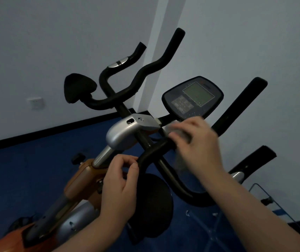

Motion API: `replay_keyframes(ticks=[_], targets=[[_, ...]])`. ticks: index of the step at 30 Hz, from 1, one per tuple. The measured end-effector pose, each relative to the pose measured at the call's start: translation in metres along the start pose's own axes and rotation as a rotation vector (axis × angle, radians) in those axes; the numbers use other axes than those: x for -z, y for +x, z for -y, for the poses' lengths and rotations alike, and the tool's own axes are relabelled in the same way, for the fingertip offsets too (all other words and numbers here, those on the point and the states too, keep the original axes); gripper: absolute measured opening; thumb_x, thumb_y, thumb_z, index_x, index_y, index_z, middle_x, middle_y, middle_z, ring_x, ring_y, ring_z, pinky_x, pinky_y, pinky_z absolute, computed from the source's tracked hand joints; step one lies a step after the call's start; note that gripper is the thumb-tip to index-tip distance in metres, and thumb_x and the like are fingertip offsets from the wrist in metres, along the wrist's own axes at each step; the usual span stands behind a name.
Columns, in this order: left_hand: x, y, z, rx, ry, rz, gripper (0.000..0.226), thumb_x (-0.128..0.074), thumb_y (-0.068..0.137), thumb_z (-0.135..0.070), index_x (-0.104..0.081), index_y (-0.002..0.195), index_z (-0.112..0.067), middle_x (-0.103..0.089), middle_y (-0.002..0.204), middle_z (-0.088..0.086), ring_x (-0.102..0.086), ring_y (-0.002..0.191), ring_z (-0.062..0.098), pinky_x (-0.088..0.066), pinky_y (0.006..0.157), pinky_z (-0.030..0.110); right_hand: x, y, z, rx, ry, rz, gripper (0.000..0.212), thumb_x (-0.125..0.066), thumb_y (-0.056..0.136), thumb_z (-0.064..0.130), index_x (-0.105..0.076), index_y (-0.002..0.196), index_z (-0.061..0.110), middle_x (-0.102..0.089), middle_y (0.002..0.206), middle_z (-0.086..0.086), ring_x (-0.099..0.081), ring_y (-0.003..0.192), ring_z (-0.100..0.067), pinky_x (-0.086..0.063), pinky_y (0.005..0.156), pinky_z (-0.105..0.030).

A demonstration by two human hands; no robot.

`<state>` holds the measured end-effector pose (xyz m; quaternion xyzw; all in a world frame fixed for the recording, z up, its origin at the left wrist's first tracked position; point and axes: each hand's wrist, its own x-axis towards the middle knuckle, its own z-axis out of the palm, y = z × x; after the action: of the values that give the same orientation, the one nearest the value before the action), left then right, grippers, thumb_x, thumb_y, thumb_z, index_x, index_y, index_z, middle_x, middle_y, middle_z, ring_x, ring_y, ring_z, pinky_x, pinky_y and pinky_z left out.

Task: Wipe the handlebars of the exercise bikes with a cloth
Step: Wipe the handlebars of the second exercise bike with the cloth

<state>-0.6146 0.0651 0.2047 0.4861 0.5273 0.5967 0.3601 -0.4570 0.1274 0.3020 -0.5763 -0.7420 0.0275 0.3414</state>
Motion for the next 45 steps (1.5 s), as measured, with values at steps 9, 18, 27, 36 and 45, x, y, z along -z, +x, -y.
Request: replay_keyframes(ticks=[9,18,27,36,45], targets=[[0.002,0.0,0.001,-0.04,0.04,-0.01,0.023,-0.039,0.09,-0.04,-0.059,0.091,-0.029,-0.065,0.089,-0.011,-0.063,0.084,0.007,-0.045,0.069,0.016,-0.007,-0.003,0.015,0.06,0.126,0.243,0.021,-0.076,0.077,0.026,-0.075,0.097,0.029,-0.058,0.088,0.01,-0.053,0.081,-0.001,-0.04,0.075,-0.011],[0.01,0.029,-0.025,-0.089,0.241,0.235,0.013,-0.058,0.088,-0.026,-0.058,0.09,-0.039,-0.062,0.094,-0.023,-0.06,0.088,-0.003,-0.045,0.072,0.022,0.005,-0.031,0.0,0.05,0.117,0.193,0.024,-0.076,0.077,0.025,-0.072,0.1,0.026,-0.056,0.091,0.012,-0.053,0.084,0.001,-0.042,0.076,-0.01],[-0.092,0.109,-0.06,-0.212,0.403,0.572,0.012,-0.049,0.095,-0.031,-0.061,0.096,-0.028,-0.062,0.092,-0.009,-0.06,0.083,0.007,-0.051,0.079,0.037,0.092,0.064,-0.062,-0.053,-0.439,-0.273,0.022,-0.069,0.081,0.013,-0.066,0.102,0.018,-0.058,0.107,-0.001,-0.052,0.097,-0.025,-0.046,0.08,-0.037],[-0.103,0.113,-0.045,-0.256,0.574,0.69,0.038,-0.034,0.101,-0.041,-0.051,0.076,-0.018,-0.056,0.074,0.0,-0.055,0.071,0.013,-0.046,0.069,0.042,0.105,0.044,-0.054,-0.094,-0.209,-0.185,0.018,-0.068,0.082,0.02,-0.069,0.098,0.029,-0.05,0.093,0.013,-0.052,0.088,-0.008,-0.035,0.074,-0.008],[-0.103,0.109,-0.043,-0.185,0.573,0.623,0.043,-0.034,0.098,-0.049,-0.048,0.065,-0.025,-0.057,0.065,-0.003,-0.055,0.062,0.007,-0.037,0.055,0.031,0.071,0.066,-0.064,-0.477,-0.04,-0.611,0.029,-0.047,0.098,0.022,-0.054,0.125,0.015,-0.05,0.12,-0.003,-0.047,0.104,-0.014,-0.037,0.086,-0.023]])
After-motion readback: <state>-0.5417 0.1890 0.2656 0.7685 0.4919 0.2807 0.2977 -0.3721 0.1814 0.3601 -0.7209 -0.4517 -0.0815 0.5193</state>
